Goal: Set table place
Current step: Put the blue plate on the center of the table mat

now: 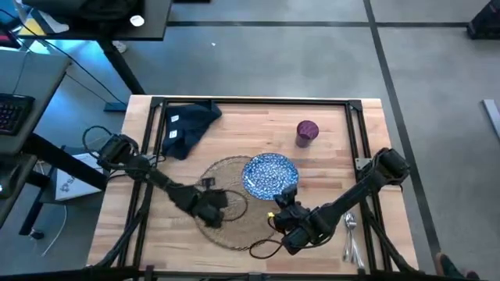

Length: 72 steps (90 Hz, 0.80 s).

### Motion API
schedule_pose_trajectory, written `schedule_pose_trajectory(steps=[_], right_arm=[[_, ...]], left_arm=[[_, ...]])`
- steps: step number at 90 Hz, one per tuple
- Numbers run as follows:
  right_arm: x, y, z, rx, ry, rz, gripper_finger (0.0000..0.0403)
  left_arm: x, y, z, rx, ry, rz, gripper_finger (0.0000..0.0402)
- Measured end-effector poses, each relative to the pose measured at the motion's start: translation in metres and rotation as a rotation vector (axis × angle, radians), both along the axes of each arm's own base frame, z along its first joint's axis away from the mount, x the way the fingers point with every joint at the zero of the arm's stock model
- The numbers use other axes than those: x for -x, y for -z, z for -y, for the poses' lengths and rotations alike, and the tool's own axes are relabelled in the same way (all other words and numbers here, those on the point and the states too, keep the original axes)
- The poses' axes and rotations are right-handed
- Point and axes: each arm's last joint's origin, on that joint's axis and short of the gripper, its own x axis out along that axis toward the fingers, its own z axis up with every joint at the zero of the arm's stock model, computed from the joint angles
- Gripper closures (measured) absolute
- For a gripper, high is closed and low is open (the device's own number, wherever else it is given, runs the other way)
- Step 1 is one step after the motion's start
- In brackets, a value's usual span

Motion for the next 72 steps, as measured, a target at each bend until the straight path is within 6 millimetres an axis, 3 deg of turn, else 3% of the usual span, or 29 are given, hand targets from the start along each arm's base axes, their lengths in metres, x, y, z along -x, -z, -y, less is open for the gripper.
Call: schedule_pose_trajectory(steps=[16,35,51,72], right_arm=[[0.006,0.001,0.000,-0.011,0.023,-0.023,0.0403],[0.010,0.002,0.000,-0.028,0.036,-0.041,0.0403],[-0.004,0.004,-0.002,-0.038,-0.014,-0.005,0.0403],[-0.024,0.023,-0.004,-0.013,-0.087,-0.036,0.0403]], left_arm=[[-0.024,-0.006,-0.036,-0.057,0.058,0.046,0.0332],[-0.011,-0.048,-0.061,-0.093,0.067,0.052,0.0332],[0.022,-0.087,-0.056,-0.017,0.038,0.079,0.0332],[0.052,-0.078,-0.031,0.055,-0.045,-0.055,0.0332]])
